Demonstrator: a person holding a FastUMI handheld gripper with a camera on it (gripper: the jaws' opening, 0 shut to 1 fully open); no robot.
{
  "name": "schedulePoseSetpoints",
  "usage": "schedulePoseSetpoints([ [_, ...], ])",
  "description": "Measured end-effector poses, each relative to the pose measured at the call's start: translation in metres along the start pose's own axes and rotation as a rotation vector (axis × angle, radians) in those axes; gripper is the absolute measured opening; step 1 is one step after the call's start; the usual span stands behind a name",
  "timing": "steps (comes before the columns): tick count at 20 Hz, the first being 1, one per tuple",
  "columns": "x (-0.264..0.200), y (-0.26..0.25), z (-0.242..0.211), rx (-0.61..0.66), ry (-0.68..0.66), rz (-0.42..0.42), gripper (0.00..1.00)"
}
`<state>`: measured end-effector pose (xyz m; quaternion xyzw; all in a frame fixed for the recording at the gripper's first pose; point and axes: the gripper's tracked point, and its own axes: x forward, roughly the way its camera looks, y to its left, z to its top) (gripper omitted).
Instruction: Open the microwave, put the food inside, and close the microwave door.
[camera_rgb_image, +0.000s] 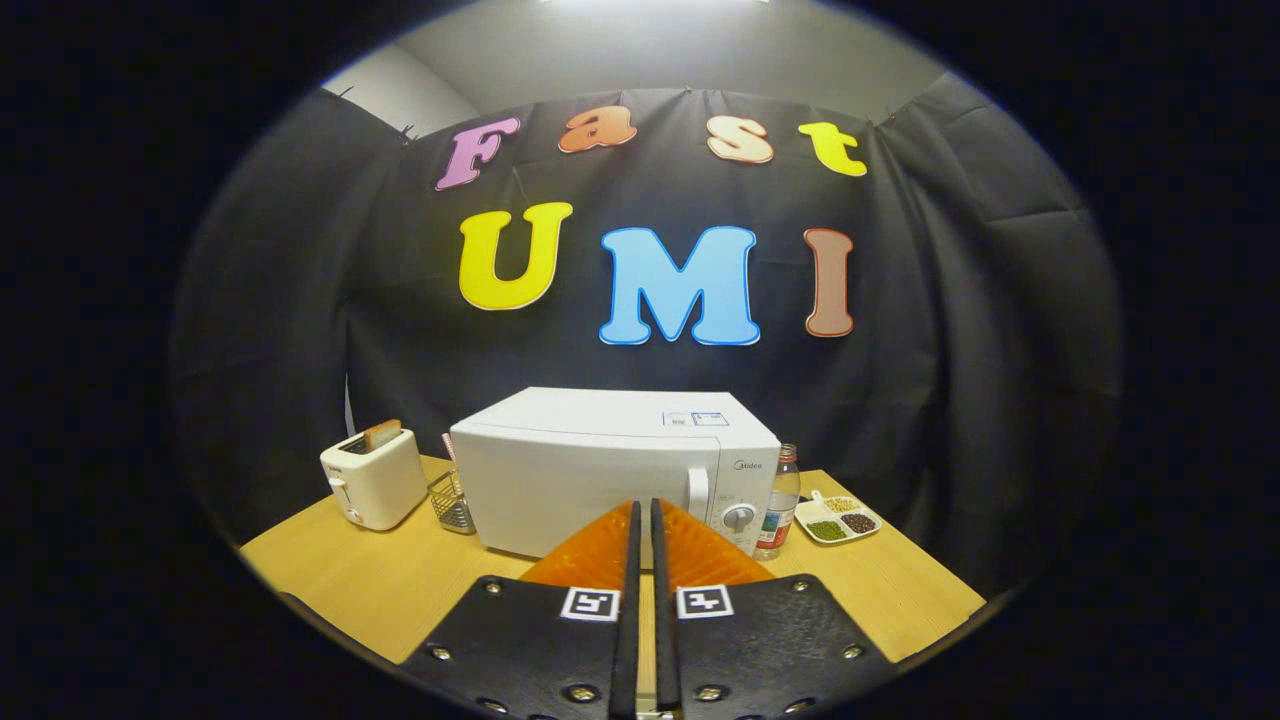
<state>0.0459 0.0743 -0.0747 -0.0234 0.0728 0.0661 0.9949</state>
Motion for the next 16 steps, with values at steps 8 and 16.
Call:
schedulePoseSetpoints([
  [8, -0.053, 0.02, -0.004, 0.002, -0.03, 0.004, 0.92],
  [16, -0.078, 0.023, 0.012, 0.019, -0.074, -0.006, 0.97],
])
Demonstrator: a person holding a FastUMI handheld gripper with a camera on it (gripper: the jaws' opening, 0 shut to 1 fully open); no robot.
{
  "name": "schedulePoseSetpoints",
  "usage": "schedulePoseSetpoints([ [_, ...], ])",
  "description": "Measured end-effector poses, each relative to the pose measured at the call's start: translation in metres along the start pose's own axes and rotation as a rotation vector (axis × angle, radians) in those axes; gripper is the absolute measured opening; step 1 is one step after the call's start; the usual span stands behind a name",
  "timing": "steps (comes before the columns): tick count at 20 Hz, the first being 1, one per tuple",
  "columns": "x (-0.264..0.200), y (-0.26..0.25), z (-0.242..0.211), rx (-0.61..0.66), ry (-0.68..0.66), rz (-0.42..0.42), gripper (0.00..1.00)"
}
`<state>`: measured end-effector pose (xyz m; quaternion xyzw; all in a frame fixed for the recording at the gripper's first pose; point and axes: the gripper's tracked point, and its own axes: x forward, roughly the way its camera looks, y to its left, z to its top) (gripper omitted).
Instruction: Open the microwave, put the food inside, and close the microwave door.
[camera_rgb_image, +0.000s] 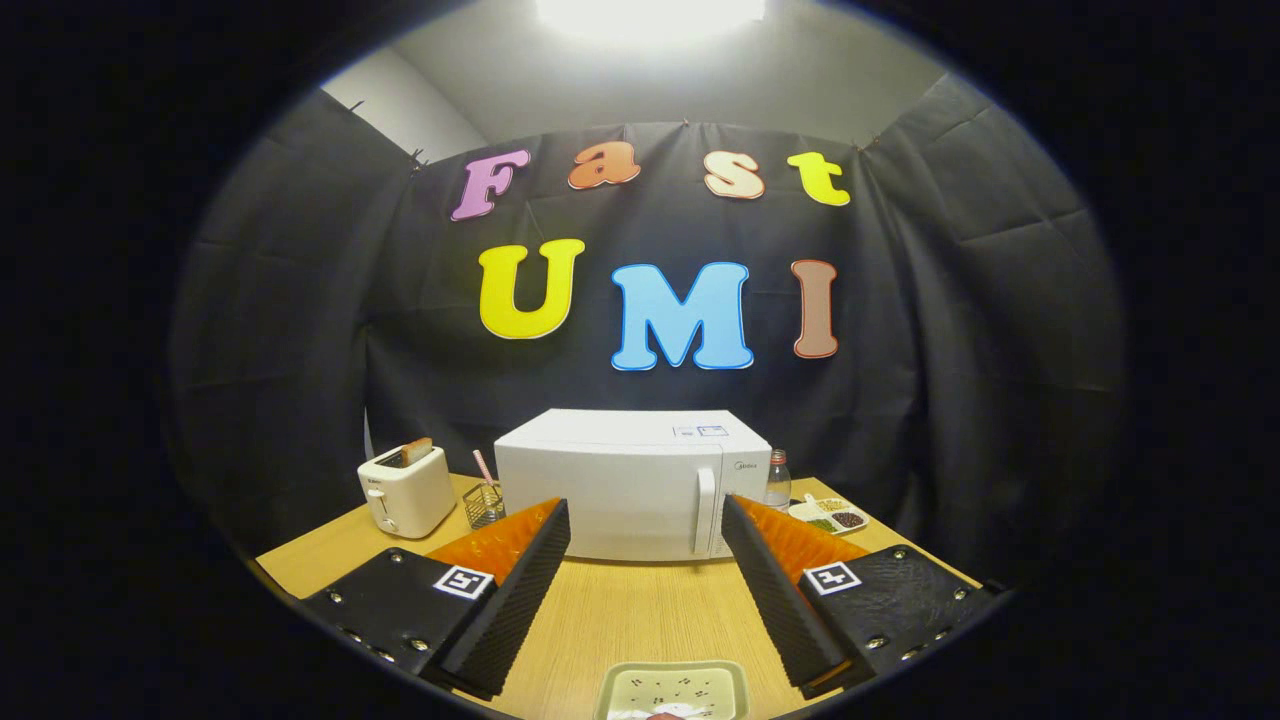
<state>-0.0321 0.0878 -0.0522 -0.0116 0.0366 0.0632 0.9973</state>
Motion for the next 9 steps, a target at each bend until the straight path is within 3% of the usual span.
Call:
schedulePoseSetpoints([
  [9, -0.023, -0.001, 0.014, -0.007, -0.043, -0.007, 0.97],
])
